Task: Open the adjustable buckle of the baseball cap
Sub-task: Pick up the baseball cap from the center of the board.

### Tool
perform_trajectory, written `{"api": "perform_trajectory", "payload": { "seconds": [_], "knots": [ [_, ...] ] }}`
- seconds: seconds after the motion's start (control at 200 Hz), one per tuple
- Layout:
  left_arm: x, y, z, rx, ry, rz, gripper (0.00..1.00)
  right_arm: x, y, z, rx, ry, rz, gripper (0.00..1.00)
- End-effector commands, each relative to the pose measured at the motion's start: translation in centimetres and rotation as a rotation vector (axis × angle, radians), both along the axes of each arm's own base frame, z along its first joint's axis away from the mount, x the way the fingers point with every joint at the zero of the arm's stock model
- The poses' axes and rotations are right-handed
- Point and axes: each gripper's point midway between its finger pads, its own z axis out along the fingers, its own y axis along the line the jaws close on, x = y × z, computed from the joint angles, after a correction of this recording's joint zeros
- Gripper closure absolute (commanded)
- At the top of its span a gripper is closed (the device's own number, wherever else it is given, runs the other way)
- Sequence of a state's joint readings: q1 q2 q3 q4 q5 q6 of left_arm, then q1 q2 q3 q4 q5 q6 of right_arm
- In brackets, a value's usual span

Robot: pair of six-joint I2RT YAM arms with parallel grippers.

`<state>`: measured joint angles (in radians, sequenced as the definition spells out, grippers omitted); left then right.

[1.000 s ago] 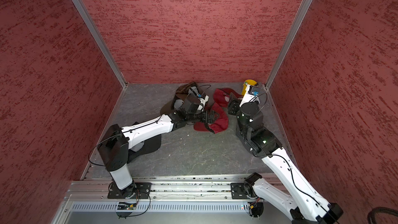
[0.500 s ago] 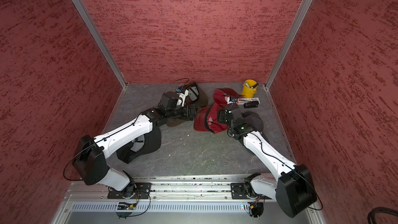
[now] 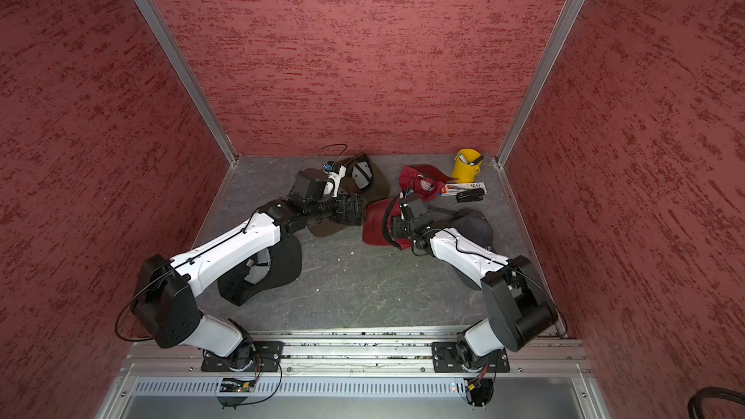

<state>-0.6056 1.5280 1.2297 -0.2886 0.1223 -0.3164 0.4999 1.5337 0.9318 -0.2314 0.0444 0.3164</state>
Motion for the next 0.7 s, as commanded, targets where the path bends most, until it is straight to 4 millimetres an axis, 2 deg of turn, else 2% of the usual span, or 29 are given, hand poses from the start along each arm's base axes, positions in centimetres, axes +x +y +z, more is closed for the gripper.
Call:
{"api": "perform_trajectory", "payload": {
  "seconds": [0.0, 0.245, 0.346, 0.436, 0.621, 0.696],
  "knots": [
    [0.6, -0.2, 0.4, 0.016, -0.012, -0.012, 0.04, -0.2, 1.3, -0.5, -0.067, 0.019, 0.084, 0.41],
    [1.0, -0.3, 0.2, 0.031, -0.015, -0.012, 0.04, -1.2, 0.7, -2.5, -0.149, 0.083, 0.107, 0.36],
    [1.2, -0.4, 0.2, 0.032, -0.018, -0.012, 0.04, -1.3, -0.7, -3.5, -0.225, 0.098, 0.069, 0.35],
    [1.4, -0.5, 0.4, 0.034, -0.021, -0.012, 0.04, -1.0, -1.4, -3.4, -0.259, 0.082, 0.035, 0.35],
    [1.5, -0.4, 0.6, 0.046, -0.033, -0.012, 0.04, -0.7, -2.2, -2.8, -0.295, 0.058, 0.016, 0.42],
    [1.5, -0.3, 0.7, 0.05, -0.038, -0.011, 0.04, -0.8, -2.2, -2.9, -0.303, 0.059, 0.026, 0.48]
  ]
}}
